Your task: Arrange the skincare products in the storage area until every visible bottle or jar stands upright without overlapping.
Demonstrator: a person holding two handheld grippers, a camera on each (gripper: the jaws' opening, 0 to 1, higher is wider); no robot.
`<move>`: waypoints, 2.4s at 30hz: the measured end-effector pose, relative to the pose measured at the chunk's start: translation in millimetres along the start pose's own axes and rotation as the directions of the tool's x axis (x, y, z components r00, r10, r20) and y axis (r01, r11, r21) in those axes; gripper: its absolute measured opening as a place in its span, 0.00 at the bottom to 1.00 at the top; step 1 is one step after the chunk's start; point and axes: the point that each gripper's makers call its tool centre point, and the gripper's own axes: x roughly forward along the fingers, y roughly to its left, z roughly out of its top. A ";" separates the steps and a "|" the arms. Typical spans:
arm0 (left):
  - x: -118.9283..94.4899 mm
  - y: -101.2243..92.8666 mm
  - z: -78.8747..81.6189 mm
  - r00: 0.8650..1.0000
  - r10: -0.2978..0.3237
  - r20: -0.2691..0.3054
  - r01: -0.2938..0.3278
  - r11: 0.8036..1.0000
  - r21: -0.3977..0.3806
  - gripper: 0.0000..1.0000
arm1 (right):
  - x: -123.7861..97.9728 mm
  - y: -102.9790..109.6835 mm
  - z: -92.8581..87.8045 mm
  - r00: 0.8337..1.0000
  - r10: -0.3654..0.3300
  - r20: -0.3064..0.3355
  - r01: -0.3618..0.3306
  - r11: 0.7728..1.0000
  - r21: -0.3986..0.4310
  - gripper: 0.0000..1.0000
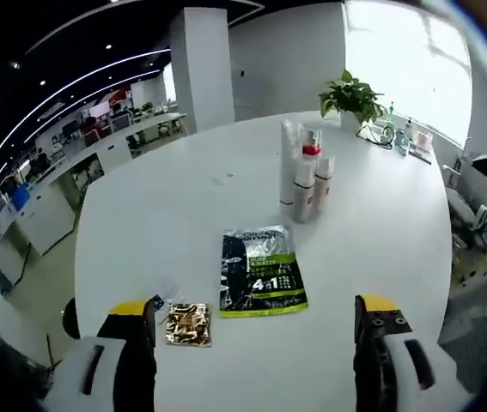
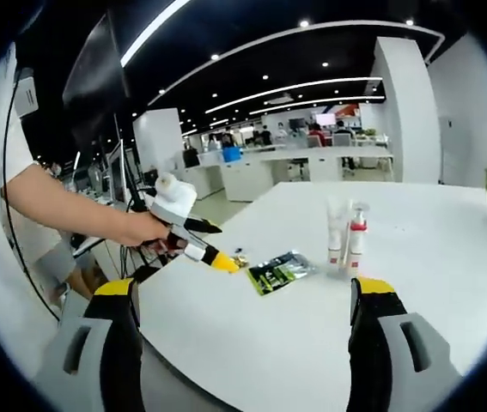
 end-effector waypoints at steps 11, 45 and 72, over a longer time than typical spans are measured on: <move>44.8 -3.3 -1.7 0.998 -0.040 -0.044 0.038 0.998 -0.043 1.00 | 1.7 -6.0 -12.6 0.999 -0.007 -0.053 0.008 1.000 0.014 0.99; 149.8 -21.9 -8.5 0.981 -0.062 -0.186 0.065 0.998 0.010 0.99 | 2.9 -30.1 -41.4 0.986 -0.035 -0.161 0.047 0.996 0.072 0.98; 134.6 -31.5 -6.7 0.986 -0.057 -0.159 0.055 0.998 -0.015 0.24 | 9.1 -24.7 -50.4 0.980 -0.011 -0.198 0.026 0.997 0.070 0.95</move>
